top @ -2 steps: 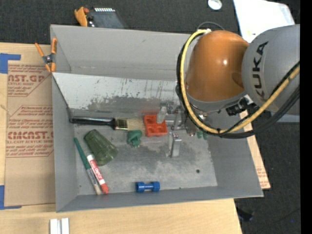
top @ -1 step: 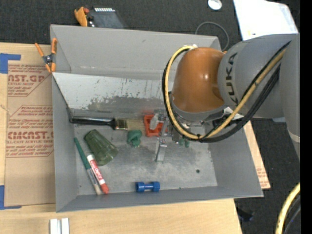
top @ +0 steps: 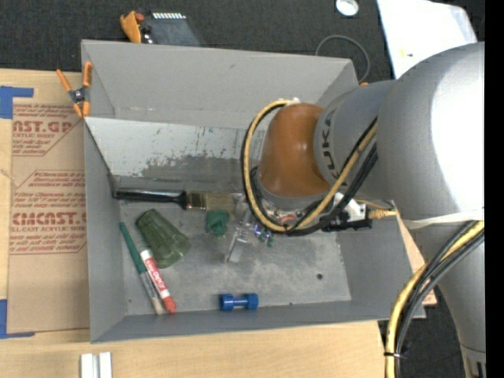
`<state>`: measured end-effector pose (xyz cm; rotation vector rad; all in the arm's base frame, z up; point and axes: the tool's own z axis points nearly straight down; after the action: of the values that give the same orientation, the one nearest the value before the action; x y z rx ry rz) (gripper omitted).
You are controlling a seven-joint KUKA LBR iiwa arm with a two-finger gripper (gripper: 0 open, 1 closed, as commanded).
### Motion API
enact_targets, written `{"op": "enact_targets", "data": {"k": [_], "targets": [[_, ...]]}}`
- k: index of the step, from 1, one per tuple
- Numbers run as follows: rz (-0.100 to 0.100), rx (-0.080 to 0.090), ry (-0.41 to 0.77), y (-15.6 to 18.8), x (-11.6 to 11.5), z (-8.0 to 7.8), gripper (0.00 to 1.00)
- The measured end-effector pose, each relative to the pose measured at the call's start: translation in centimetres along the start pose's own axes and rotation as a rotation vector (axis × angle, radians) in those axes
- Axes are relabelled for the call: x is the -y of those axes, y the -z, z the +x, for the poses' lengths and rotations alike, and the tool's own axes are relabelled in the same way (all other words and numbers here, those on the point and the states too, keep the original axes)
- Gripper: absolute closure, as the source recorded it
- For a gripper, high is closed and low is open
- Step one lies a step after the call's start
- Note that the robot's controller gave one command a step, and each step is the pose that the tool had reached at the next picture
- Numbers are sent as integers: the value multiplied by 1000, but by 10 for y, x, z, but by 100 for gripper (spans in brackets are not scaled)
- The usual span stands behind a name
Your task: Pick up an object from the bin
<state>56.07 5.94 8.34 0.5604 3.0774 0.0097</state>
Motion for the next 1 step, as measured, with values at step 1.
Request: {"op": "enact_targets", "data": {"k": [1], "targets": [[-1,-1,118,-13,-28,15,0]]}}
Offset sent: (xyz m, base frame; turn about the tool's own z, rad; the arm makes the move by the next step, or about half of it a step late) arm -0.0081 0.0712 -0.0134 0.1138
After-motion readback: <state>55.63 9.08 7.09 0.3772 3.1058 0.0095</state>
